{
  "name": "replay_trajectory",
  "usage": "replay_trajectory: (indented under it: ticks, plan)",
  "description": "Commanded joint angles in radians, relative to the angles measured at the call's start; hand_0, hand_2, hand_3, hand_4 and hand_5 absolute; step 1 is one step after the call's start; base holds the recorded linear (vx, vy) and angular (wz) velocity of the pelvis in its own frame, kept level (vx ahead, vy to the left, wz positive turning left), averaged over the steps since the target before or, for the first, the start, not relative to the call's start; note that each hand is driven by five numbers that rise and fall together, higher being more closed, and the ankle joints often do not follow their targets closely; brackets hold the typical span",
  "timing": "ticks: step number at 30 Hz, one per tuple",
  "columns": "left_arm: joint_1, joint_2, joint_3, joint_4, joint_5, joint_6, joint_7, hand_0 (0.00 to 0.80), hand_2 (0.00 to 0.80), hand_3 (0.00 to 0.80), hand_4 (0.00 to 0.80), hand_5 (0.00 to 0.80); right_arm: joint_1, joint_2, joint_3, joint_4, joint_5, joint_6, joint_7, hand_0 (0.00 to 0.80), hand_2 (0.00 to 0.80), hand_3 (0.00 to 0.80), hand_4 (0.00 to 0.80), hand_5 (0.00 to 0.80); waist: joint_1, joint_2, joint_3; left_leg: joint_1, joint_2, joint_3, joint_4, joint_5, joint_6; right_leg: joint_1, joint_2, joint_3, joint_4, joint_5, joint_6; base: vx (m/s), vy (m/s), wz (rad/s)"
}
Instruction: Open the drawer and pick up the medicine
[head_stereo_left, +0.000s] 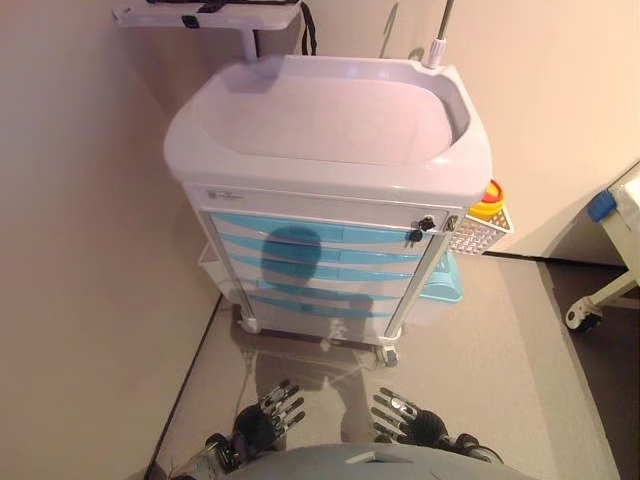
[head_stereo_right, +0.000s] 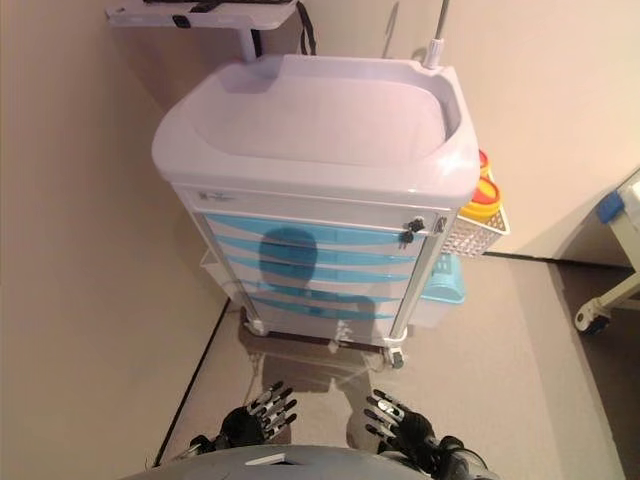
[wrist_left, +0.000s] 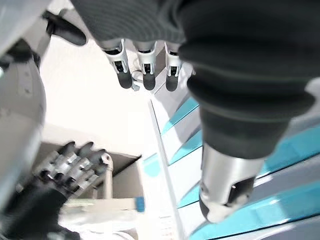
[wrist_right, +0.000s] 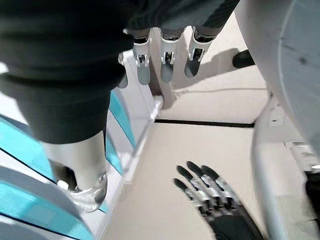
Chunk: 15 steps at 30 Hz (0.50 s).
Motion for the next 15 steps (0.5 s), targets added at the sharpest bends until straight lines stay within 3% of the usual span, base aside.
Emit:
replay_trajectory:
  ticks: [1,9,15]
  plan:
    - [-0.034,-0.051,0.022,0.031,-0.065,0.027,-0.056,0.000,0.000,0.000,0.000,0.000,-0.008,0.044,-0.004,-0.001,0.074,-0.032,-0.018,0.000,0.000,0.000,0.000,0.000,-0.019,-0.035,0.067,-0.065,-0.059,-0.037,0.064,-0.022,0.072,-0.023,-0.021,-0.002,0.124,-0.040,0.020,0.076,0.024,-0.01]
    - [-0.117,-0.058,0.062,-0.071,-0.283,0.054,-0.050,0.000,0.000,0.000,0.000,0.000,0.013,0.045,-0.031,-0.088,0.170,-0.091,-0.056,0.000,0.000,0.000,0.000,0.000,-0.056,-0.049,0.198,-0.213,-0.065,-0.037,0.240,-0.071,0.091,-0.189,-0.026,0.036,0.312,-0.092,0.011,-0.064,0.002,-0.05]
    - [-0.179,-0.071,0.056,-0.178,-0.369,-0.003,-0.024,0.000,0.000,0.000,0.000,0.000,0.022,0.040,-0.042,-0.202,0.223,-0.081,-0.084,0.000,0.000,0.000,0.000,0.000,-0.085,-0.057,0.276,-0.359,-0.067,-0.029,0.382,-0.095,0.096,-0.328,-0.019,0.065,0.420,-0.100,0.003,-0.079,-0.004,-0.03]
